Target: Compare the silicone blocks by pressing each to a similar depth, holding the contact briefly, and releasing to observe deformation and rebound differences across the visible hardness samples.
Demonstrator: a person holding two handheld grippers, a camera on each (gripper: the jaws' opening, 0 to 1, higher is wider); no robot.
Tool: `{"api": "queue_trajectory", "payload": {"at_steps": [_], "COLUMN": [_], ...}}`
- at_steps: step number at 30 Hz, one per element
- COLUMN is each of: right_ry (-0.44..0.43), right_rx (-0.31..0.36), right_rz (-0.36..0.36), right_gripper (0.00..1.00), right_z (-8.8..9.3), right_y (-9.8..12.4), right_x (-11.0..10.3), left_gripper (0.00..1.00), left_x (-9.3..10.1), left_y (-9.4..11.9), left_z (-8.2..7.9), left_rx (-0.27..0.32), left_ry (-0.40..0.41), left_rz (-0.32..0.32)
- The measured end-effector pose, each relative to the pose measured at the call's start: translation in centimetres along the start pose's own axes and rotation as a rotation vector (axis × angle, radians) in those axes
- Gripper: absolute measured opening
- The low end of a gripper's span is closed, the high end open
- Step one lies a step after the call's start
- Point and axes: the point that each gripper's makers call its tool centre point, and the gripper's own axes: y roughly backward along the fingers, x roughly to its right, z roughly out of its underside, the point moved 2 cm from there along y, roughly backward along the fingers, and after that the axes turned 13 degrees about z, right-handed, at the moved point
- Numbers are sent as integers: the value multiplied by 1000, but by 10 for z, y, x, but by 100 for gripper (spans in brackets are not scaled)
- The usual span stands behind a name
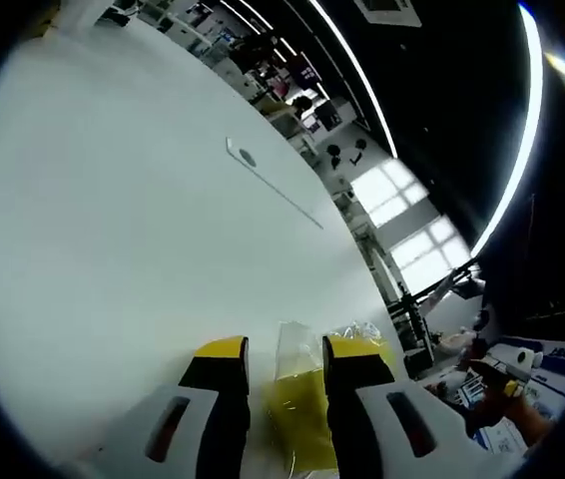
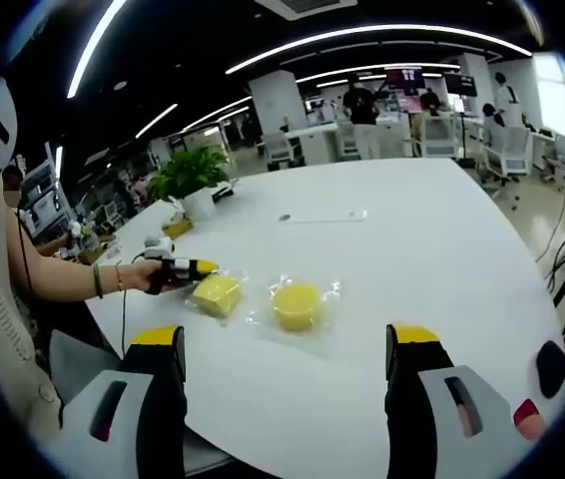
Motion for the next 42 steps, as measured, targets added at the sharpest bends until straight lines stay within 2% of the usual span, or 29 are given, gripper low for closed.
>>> {"api": "queue_trajectory", "payload": {"at_steps": [2,5,11,15,19,24,34,42], "right_ry": [-1,0,-1,4,8,9,21,23], "right_rx": [0,-6,-9,-12,-10,-14,-1,17], "right_rz": [2,7,9,3,-1,-2,-14,-31], "right_gripper": [76,76,76,76,76,75,75,75], "right_z": [0,1,2,3,2,3,-1,-3], "right_y": [0,1,0,-3,-5,-5,-2,3], "right_x": [0,1,2,-2,-4,-5,-8,-11], "left_gripper": [20,13,5,0,0,0,0,0], "left_x": [0,2,2,5,4,10,23,43], "left_y": [1,2,1,0,0,0,-1,3], "left_z": [2,2,2,3,2,1,-6,-11], "left_rx": [-1,32,47,32,28,11,35,58], "left_ry": [9,62,58,12,-13,-111,-154,-181], "left_rz": [7,42,52,58,43,38,23,15]}}
